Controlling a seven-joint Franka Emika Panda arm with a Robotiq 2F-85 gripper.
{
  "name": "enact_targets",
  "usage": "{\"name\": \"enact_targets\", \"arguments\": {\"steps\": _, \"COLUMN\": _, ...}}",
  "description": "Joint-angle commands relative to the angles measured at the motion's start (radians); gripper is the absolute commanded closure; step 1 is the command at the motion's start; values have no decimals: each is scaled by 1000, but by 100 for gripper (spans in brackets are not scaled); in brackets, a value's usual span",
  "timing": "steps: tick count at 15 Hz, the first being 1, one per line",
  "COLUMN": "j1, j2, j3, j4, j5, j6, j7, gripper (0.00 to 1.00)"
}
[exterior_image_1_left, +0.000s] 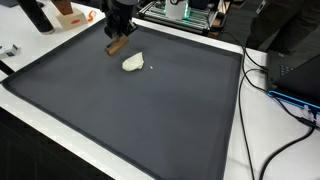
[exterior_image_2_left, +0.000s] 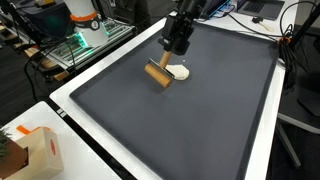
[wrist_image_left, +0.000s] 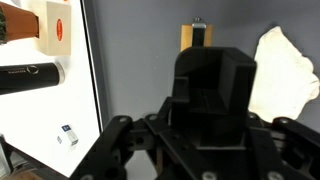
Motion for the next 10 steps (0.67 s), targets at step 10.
{"name": "enact_targets", "arguments": {"steps": 10, "j1": -55, "j2": -82, "j3": -3, "j4": -9, "j5": 109, "j6": 43, "j7": -265, "gripper": 76}}
